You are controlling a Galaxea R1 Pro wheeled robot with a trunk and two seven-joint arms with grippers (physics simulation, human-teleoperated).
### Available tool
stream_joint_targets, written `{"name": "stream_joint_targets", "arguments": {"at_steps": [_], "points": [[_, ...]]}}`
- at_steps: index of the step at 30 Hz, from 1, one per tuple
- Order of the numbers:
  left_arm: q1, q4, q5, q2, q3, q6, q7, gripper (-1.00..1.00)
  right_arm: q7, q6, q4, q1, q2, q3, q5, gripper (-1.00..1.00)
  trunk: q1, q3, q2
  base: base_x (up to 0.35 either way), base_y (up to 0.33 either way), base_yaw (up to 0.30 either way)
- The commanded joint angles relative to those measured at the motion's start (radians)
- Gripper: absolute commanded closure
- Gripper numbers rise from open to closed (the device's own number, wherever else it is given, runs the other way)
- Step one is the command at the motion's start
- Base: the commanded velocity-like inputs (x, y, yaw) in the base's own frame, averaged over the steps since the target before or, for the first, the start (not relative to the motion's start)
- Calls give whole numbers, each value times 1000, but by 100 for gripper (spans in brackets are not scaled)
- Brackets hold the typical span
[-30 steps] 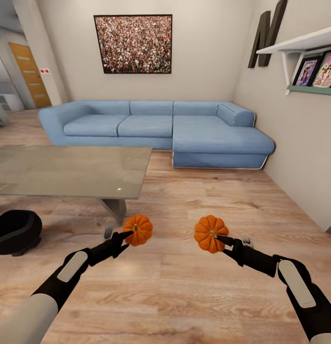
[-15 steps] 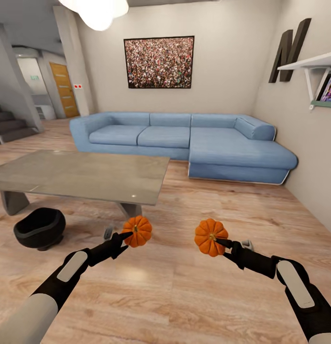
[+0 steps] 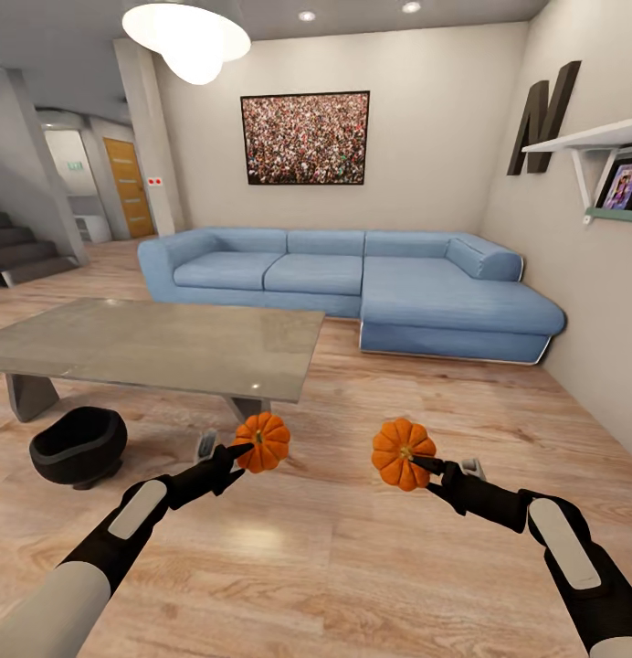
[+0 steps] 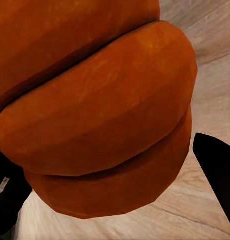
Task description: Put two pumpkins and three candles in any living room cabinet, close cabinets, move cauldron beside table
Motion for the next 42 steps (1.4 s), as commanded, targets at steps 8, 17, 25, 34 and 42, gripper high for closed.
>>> {"name": "stream_joint_targets", "arguments": {"at_steps": [8,17,25,34,42], "points": [[-1,0,-1,1,-1,0,-2,100,6,5,0,-1,0,-4,4,100,0,0,0,0,0,3],[-1,0,-6,1,-2,0,-2,100,6,5,0,-1,1,-2,5,100,0,10,0,0,0,148],[-1,0,-7,1,-2,0,-2,100,6,5,0,-1,2,-1,4,100,0,16,0,0,0,203],[-1,0,-7,1,-1,0,-4,100,6,5,0,-1,1,-2,4,100,0,16,0,0,0,15],[-1,-3,-7,1,-1,0,-7,100,6,5,0,-1,2,-1,5,100,0,22,0,0,0,179]]}}
